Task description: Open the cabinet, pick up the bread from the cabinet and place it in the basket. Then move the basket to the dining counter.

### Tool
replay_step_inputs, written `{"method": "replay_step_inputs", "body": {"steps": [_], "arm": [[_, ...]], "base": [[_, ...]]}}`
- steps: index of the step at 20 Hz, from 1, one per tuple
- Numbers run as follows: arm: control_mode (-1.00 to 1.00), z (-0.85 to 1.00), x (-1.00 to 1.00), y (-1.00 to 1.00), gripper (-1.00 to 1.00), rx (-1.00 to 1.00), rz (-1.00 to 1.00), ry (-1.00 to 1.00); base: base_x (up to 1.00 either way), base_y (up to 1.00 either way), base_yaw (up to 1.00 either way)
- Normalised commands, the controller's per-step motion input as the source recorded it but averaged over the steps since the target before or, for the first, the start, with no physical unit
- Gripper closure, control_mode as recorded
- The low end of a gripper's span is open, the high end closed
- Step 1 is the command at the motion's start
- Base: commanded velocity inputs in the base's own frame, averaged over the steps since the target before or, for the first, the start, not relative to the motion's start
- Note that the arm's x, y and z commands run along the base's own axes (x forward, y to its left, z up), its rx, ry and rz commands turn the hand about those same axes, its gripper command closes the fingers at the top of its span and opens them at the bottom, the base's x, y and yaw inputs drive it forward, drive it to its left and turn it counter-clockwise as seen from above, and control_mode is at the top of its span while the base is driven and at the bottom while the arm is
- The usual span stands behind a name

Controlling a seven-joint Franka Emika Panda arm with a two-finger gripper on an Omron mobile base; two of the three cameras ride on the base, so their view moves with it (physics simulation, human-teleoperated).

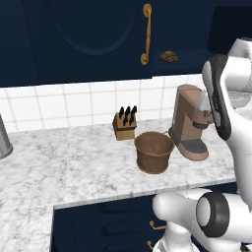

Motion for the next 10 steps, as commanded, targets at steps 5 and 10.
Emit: {"method": "replay_step_inputs", "body": {"steps": [5,10], "arm": [[-1.00,0.25,0.36,0.03,-1.00,0.19,-0.06,-0.94],[-1.00,0.23,0.56,0.00,-1.00,-0.03,0.00,-0.73]], "base": [[0.00,0.00,0.00],[0.00,0.00,0.00]]}}
